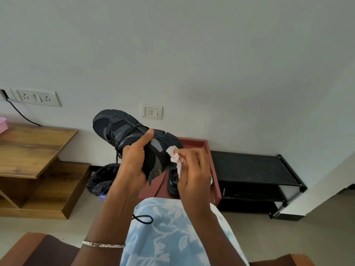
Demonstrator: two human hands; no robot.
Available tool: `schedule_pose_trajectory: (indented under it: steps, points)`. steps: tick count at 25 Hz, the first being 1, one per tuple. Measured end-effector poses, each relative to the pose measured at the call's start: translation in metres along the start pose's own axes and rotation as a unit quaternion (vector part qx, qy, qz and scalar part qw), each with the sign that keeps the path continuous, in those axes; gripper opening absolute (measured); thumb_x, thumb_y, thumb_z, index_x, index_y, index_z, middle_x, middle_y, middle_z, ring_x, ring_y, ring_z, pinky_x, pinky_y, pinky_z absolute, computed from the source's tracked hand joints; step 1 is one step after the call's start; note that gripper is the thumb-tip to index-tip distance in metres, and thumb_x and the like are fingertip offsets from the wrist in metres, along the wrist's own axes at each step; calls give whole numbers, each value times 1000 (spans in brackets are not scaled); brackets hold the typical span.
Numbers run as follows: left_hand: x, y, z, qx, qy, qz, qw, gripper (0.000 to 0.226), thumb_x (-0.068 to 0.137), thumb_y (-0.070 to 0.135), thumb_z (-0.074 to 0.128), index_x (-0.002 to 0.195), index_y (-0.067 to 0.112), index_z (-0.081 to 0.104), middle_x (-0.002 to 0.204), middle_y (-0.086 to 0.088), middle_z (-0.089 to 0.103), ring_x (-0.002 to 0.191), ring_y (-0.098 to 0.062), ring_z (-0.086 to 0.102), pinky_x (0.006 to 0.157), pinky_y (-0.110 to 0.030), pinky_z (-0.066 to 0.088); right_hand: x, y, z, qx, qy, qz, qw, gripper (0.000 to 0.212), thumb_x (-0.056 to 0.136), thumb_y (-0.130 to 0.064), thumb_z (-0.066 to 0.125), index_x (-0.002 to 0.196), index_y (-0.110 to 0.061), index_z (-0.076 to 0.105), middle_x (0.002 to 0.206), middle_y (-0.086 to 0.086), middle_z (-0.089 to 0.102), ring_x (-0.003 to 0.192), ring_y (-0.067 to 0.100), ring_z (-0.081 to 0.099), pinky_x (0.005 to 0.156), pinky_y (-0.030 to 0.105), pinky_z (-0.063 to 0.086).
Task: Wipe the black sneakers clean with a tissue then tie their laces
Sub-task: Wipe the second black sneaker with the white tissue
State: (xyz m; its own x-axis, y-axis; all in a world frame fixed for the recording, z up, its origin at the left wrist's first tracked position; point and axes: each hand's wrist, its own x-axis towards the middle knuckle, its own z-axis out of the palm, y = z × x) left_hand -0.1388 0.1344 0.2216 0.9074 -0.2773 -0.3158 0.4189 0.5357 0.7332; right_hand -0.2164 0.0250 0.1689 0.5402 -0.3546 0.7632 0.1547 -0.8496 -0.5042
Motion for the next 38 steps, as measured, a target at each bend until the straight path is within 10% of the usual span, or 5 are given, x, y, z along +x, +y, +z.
schedule_pose_trajectory:
  steps: [15, 22, 26, 29, 38]
  points:
    - [-8, 4, -2, -27, -51, -45, 997, 30, 90, 28, 70, 109, 5, 70, 106, -17, 76, 89, -32, 76, 78, -53, 61, -4, 3, 3, 5, 36, 36, 999, 51, 109, -38, 31, 102, -5, 69, 98, 7, 64, 88, 12, 58, 80, 0, 36]
    - [-22, -13, 13, -2, -133, -62, 989, 55, 101, 43, 48, 78, 6, 82, 91, -13, 77, 78, -21, 76, 67, -29, 62, 19, -7, 6, -28, 58, -8, 998, 19, 98, -9, 55, 104, -12, 72, 98, 2, 63, 94, 17, 56, 84, 20, 44]
    - [-8, -19, 2, -49, -99, -107, 988, 78, 79, 73, 60, 88, -2, 78, 80, -14, 65, 82, -21, 65, 95, -35, 53, -9, -28, 14, 26, 40, 17, 999, 21, 95, -7, 66, 111, -20, 70, 105, -4, 64, 99, 14, 60, 83, 29, 54]
    - [-3, -19, -5, -33, -76, -110, 990, 90, 51, 87, 71, 86, 6, 61, 72, -5, 47, 69, -17, 49, 76, -30, 49, -20, -39, 10, 98, 16, 14, 995, 17, 98, -12, 63, 111, -16, 73, 105, -2, 65, 98, 11, 62, 84, 18, 55]
    - [-9, -19, 8, 4, -29, 12, 999, 87, 84, 84, 31, 82, 5, 67, 85, -14, 73, 78, -25, 71, 78, -34, 57, 5, -41, 4, 75, -2, 42, 996, 20, 98, -10, 56, 108, -16, 72, 104, -1, 64, 97, 14, 63, 80, 27, 56]
